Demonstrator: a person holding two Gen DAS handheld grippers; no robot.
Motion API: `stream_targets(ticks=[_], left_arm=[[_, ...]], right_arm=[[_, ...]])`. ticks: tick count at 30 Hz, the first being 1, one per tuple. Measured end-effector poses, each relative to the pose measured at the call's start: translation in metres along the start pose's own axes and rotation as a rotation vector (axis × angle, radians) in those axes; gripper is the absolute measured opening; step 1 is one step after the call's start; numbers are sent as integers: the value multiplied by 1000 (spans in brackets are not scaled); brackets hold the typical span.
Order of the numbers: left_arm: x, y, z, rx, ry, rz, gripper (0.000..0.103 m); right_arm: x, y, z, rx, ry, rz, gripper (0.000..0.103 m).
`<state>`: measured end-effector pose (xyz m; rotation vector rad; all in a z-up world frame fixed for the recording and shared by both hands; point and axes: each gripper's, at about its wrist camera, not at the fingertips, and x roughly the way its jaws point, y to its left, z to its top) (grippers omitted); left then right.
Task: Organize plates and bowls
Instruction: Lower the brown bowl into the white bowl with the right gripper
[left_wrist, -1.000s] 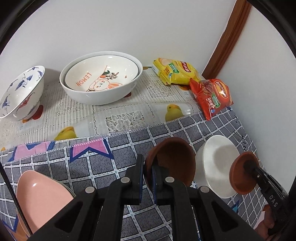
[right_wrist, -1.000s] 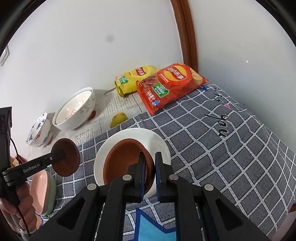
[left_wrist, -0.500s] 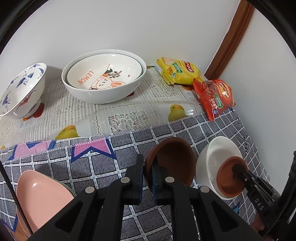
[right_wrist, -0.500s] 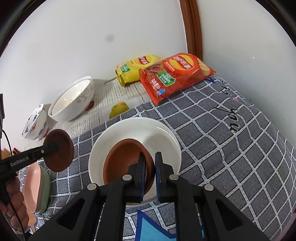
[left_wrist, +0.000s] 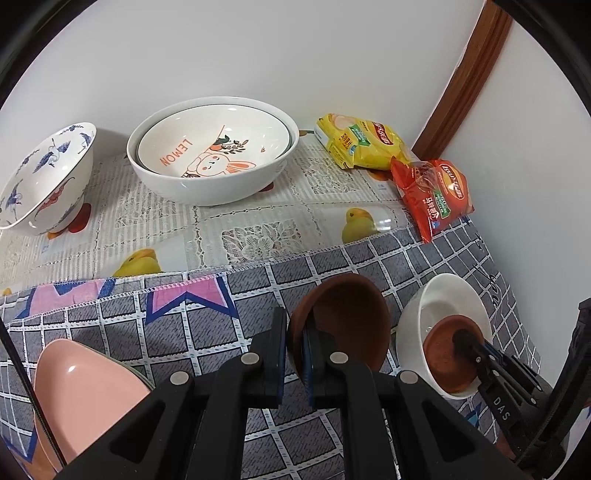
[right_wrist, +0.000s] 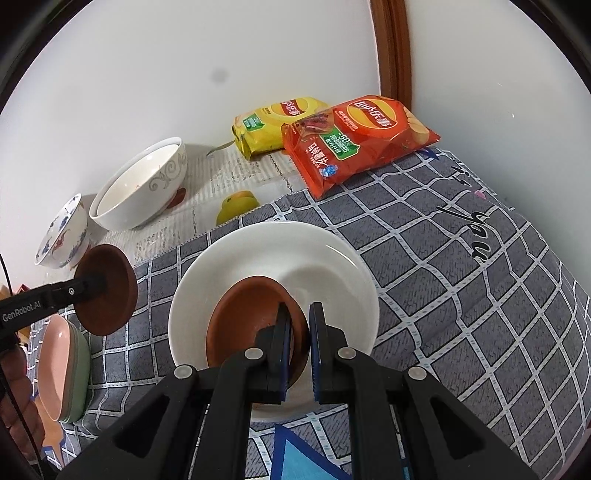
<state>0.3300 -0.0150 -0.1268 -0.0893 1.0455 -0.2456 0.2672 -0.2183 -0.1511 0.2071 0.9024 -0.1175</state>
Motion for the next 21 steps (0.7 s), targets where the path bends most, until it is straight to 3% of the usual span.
stream_targets(ticks=[21], left_arm=[[-2,-11,-2,25,3,-38,8]], right_arm=[[18,8,6,-61,16,-79,9]])
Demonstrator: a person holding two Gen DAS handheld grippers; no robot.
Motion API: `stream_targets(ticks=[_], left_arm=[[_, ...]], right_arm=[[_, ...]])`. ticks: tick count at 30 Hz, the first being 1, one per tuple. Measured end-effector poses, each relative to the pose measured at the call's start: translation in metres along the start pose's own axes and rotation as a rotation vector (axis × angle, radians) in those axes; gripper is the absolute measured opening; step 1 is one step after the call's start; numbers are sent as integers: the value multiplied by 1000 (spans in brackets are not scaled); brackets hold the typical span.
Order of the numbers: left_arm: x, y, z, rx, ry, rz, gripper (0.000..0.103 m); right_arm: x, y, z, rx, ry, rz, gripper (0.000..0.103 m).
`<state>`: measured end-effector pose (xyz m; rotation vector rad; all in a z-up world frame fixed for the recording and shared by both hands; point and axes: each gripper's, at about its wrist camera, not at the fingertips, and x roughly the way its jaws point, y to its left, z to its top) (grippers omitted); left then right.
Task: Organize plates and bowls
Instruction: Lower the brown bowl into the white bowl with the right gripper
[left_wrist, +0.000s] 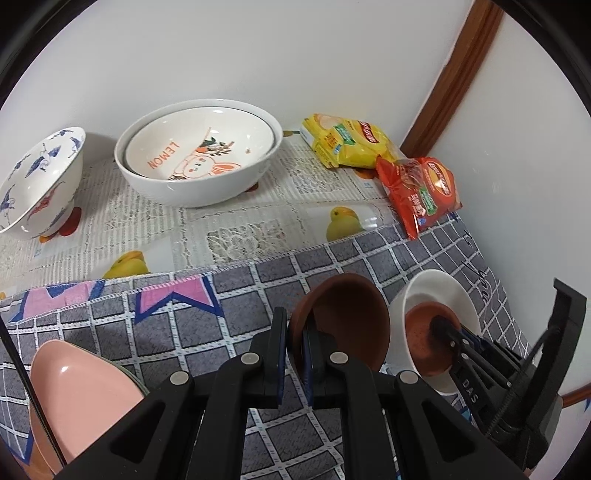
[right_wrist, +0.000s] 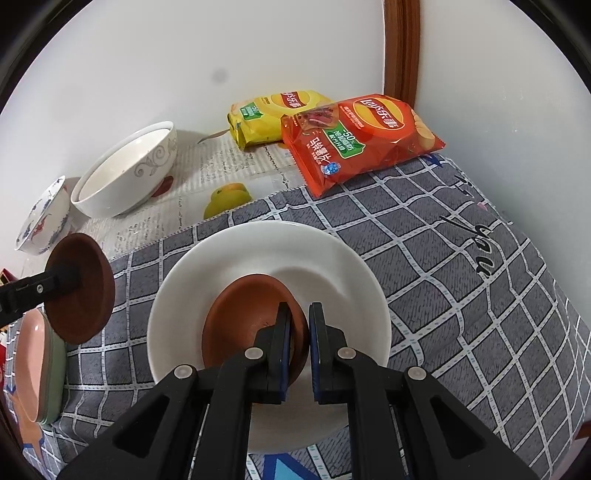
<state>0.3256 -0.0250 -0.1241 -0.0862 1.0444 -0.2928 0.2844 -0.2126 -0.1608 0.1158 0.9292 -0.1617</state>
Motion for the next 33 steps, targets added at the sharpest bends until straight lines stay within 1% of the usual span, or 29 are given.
stream_targets(ticks=[5,8,10,15,20,22,25,28,33], left_arm=[[6,-11,-3,24,28,-1,8],[9,-13,-5,19,45,21,8],[10,-10,-5,11,49,17,8],[6,3,-2,-30,39,39,8],[0,20,3,-90,18,13,8],[-3,22,4,-97,5,5,8],[-6,19,5,-83,-4,-18,8],[-7,9,3,-40,-5,-42,8],[-5,-3,0,-1,7,-42,8]], right_arm=[[2,1,2,-16,6,-24,9],[5,4,3,-38,9,-54,9],[5,5,3,-40,10,-63,9],[6,9,3,-63,12,-92,9],[9,11,4,-85,17,-122,11],[10,14,4,-98,19,-140,12],[12,17,5,-116,22,-161,13],[12,19,5,-121,24,-169,13],[14,22,4,-141,25,-189,14]])
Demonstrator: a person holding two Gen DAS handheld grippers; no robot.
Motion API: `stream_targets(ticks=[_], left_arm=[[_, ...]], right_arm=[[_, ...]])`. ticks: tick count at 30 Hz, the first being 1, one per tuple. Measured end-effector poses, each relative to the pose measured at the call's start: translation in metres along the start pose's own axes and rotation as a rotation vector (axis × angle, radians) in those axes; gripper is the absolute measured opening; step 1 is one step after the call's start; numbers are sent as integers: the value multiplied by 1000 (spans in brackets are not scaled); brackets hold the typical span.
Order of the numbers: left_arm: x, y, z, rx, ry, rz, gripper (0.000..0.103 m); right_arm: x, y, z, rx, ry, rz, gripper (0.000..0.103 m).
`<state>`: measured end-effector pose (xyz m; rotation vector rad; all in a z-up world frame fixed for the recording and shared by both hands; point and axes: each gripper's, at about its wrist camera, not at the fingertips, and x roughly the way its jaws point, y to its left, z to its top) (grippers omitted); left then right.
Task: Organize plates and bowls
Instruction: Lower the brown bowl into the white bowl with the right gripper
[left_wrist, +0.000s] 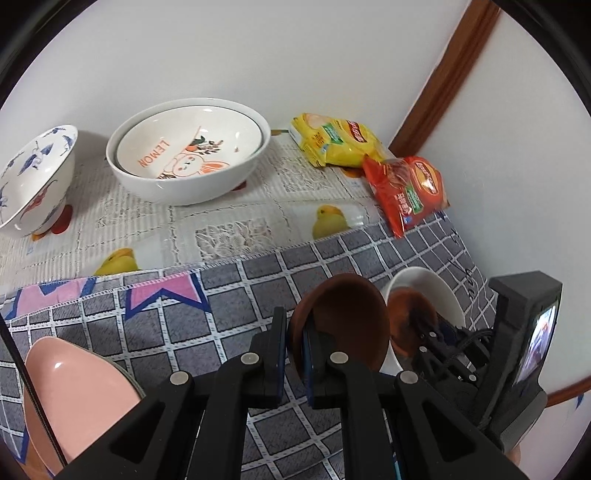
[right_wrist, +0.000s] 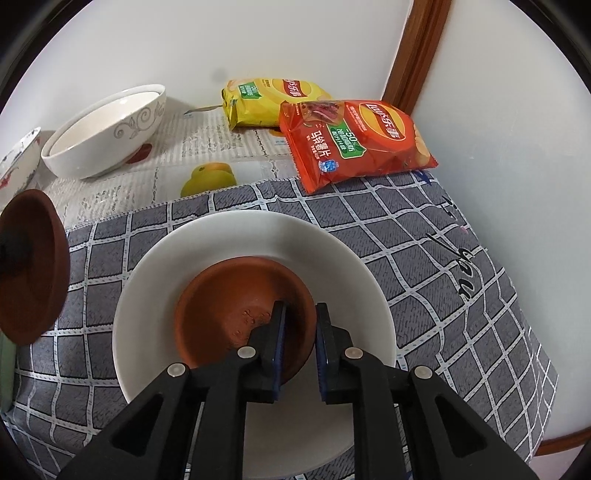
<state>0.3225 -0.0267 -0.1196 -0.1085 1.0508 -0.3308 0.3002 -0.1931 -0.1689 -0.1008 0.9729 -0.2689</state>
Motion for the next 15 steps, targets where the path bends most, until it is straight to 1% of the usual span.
stream_targets(ticks=[5,15], left_arm=[[2,0,-1,3,8,1,8],[-1,5,1,-8,-14,46,8]], right_arm=[[1,-1,1,-9,5,-4,16],[4,4,4,-46,24,-31,19]])
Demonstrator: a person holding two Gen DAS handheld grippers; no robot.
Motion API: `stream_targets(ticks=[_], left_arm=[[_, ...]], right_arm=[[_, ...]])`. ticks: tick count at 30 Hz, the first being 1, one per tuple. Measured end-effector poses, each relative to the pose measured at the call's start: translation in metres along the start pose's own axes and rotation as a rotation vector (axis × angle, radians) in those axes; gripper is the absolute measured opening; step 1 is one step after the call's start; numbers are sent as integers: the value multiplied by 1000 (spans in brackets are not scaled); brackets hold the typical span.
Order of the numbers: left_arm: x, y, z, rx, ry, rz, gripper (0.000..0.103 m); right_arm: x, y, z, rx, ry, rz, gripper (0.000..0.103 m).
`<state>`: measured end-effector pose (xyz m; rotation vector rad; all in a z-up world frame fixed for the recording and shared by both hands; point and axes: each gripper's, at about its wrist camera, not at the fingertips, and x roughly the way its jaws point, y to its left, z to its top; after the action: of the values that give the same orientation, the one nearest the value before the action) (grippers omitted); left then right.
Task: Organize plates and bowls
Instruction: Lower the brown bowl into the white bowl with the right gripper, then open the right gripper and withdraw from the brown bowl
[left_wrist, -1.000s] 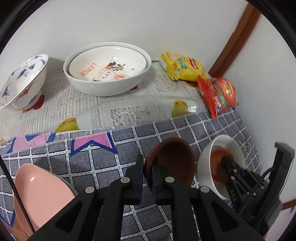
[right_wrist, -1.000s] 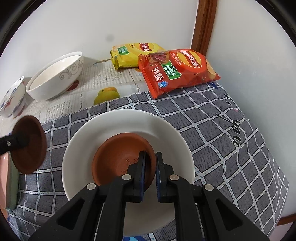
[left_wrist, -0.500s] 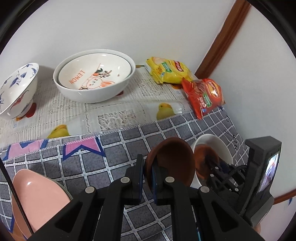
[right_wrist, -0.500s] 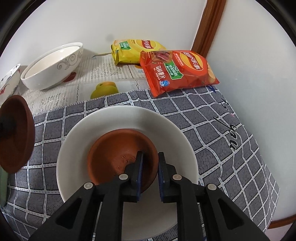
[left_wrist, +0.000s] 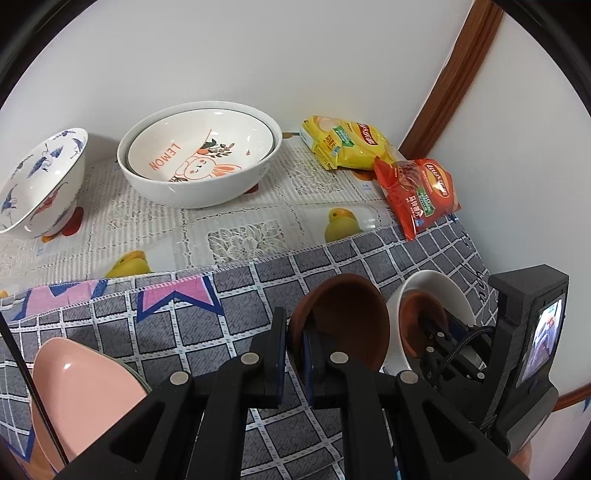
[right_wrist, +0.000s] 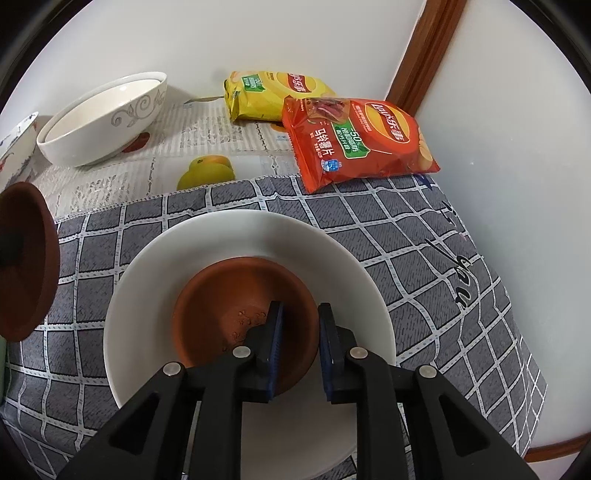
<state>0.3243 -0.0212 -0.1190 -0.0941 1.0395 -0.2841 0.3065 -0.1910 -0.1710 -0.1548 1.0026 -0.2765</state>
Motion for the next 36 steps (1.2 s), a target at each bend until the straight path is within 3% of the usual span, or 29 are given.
stream_targets(ticks=[25,36], left_arm=[[-5,3,2,-18,5,-28,9],[-7,0,3,-13,3,-35,9]], right_arm=[[0,2,2,-62,17,-8,21],[-9,-2,-1,-38,-3,47,38]])
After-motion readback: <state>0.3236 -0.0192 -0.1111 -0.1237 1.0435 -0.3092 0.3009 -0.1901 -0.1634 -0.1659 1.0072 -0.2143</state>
